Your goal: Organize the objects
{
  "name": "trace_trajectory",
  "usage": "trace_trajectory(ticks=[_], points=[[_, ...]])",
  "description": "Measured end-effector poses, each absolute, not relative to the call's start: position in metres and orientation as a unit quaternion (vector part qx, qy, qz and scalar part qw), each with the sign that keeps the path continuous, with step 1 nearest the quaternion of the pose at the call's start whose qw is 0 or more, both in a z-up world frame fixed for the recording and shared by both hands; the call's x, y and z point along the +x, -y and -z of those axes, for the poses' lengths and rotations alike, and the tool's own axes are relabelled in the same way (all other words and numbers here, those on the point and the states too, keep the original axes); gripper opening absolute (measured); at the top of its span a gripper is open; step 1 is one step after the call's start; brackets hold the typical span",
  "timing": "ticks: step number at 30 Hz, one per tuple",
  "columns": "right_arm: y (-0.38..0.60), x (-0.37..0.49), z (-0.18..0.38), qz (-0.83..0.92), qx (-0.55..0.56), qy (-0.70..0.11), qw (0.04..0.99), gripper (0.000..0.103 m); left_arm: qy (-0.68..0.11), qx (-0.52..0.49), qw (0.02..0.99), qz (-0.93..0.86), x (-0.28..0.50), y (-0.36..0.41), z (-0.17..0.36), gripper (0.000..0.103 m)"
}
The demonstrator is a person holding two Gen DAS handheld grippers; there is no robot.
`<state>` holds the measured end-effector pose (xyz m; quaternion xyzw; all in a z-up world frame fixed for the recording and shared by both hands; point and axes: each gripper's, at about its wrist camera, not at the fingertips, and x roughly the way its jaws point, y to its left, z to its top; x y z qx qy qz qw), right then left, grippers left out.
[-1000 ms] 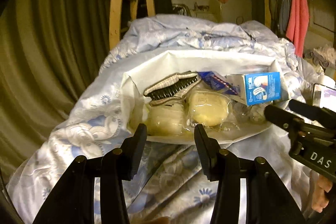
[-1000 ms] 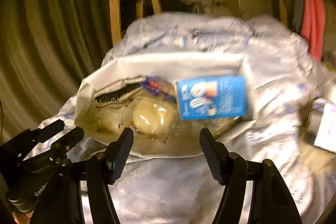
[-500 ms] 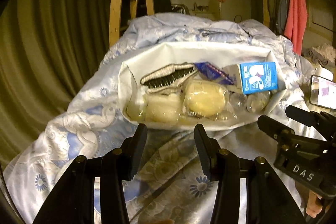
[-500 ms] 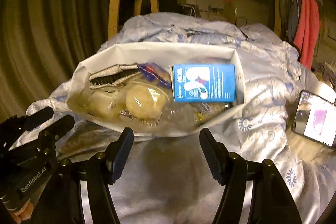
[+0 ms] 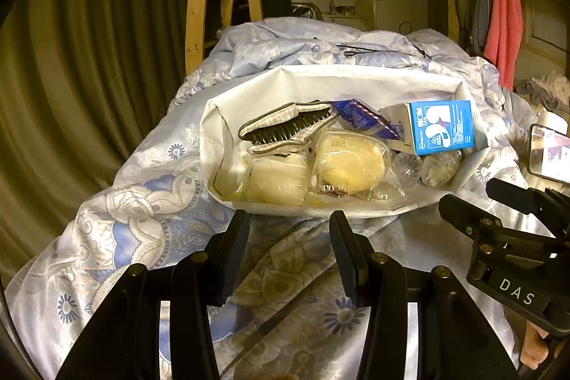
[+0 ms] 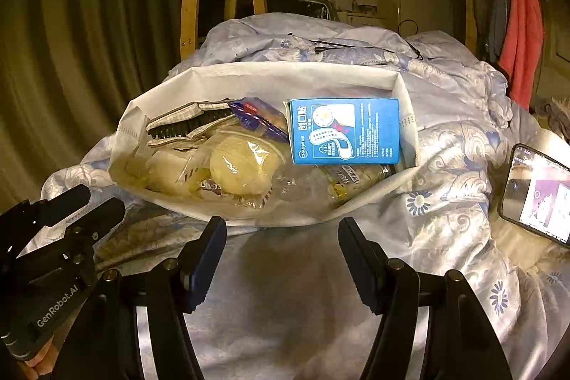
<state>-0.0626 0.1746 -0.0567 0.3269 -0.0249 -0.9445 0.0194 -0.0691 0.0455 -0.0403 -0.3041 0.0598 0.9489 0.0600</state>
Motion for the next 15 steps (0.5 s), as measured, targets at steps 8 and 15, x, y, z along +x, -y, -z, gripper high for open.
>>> trace_trajectory(ticks=[8, 15], points=[[-0.1751, -0.0666, 0.0614, 0.940, 0.339, 0.024, 0.010, 0.065, -0.064, -0.308, 0.053, -0.948, -0.0685, -0.0445, 0.0446, 0.047], [-0.1794, -0.0589, 0.0573, 0.946, 0.322, 0.036, 0.012, 0.065, -0.064, -0.302, 0.060, -0.949, -0.0642, -0.0459, 0.0416, 0.047]])
